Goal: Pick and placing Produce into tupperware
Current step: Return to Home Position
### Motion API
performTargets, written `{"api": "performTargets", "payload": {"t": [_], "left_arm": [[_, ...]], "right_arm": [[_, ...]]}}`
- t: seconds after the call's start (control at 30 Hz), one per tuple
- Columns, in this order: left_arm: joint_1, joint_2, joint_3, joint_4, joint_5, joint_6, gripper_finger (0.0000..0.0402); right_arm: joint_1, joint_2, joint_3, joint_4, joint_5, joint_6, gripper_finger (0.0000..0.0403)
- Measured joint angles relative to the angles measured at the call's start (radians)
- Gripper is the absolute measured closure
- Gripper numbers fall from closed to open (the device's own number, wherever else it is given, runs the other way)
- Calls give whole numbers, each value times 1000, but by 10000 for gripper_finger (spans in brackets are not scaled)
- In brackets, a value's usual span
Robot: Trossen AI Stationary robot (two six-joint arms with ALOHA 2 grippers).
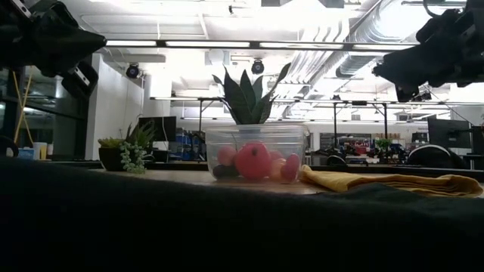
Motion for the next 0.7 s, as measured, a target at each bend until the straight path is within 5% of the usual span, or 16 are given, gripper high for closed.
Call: {"api": "performTargets", "payload": {"t": [0.3, 0.7], "left_arm": [[0, 0, 0, 0, 0, 0, 401], [0, 0, 0, 0, 0, 0, 401]], "right_arm": [[0, 0, 0, -1, 0, 159, 261], [0, 0, 0, -2, 0, 162, 261]]}}
